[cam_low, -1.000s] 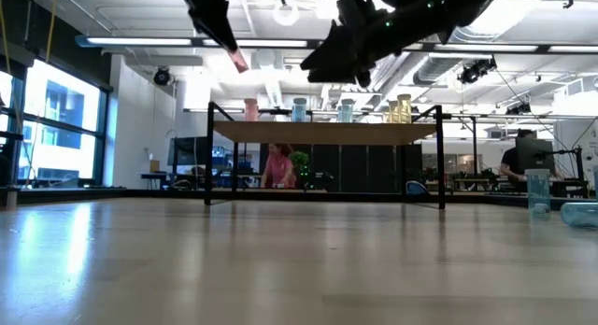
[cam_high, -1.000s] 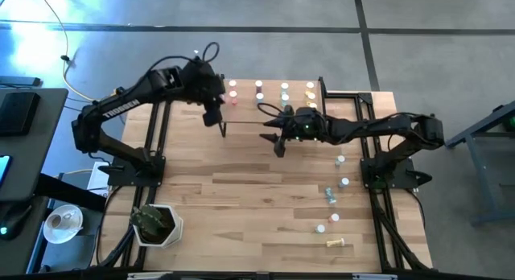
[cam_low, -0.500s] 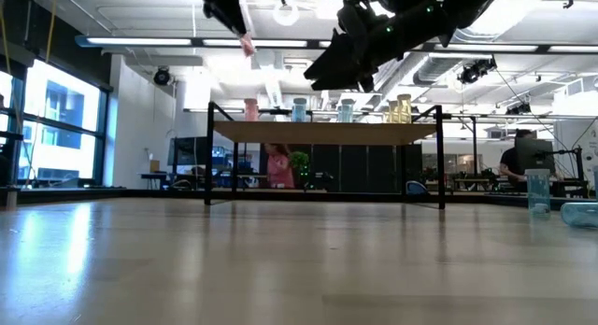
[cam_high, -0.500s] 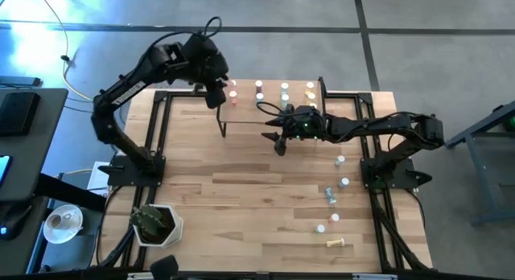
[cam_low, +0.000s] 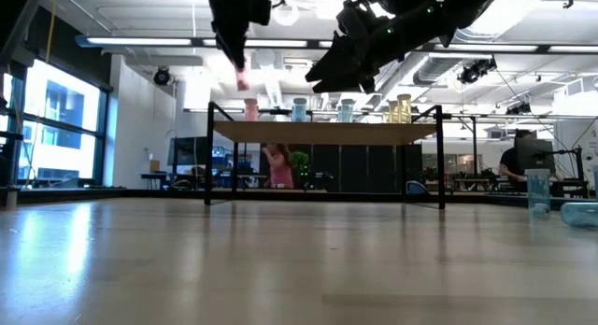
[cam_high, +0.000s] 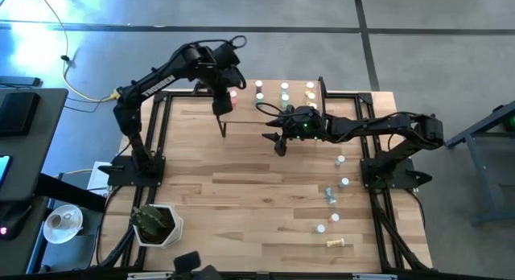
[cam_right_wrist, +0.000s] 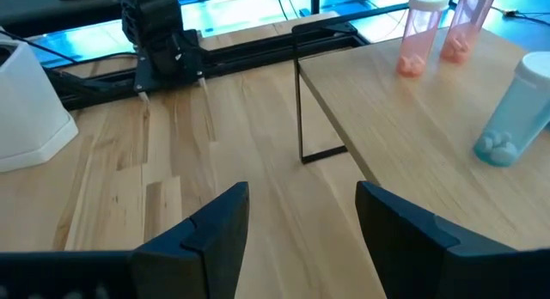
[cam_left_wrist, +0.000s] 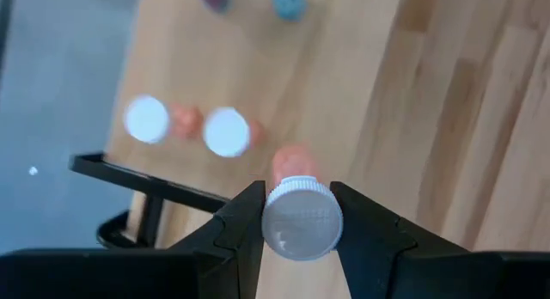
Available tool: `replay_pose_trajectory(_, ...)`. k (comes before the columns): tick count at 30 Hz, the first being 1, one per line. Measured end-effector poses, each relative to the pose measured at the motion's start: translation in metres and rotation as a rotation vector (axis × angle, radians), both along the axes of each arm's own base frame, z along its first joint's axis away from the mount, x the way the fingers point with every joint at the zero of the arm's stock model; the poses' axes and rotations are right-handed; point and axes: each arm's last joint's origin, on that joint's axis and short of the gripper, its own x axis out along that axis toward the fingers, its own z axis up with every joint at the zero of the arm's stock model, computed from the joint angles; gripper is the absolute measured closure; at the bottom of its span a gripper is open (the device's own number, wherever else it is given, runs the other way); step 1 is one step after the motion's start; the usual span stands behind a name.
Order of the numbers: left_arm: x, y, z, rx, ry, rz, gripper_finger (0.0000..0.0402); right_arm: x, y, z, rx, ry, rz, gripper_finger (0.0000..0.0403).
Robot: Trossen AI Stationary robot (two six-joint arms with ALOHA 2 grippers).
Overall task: Pick and place medicine bottles onto shelf by color
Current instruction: Put the pink pill bottle on the shelf aligned with the other pink pill bottles
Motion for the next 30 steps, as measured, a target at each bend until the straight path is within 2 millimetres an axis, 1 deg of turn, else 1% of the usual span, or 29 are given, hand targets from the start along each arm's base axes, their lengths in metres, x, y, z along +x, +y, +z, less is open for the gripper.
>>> replay_pose_trajectory(10,0.015,0.009,-0.022,-0.053,0.051,-0.010,0.0287,0.000,0.000,0.000,0.001,0.004,0.000,0.0197)
replay_pose_trajectory(18,0.021,0.012,-0.030,-0.082,0.055,-0.016,0.0287,0.000,0.000,0.000,0.001,0.004,0.000,0.0197)
replay_pose_trajectory(24,0.029,0.019,-0.045,-0.110,0.091,-0.015,0.0287,0.000,0.000,0.000,0.001,0.005,0.000,0.0197)
replay_pose_trajectory(30,0.033,0.024,-0.055,-0.124,0.114,-0.008,0.0287,0.000,0.000,-0.001,0.002,0.007,0.000,0.0197)
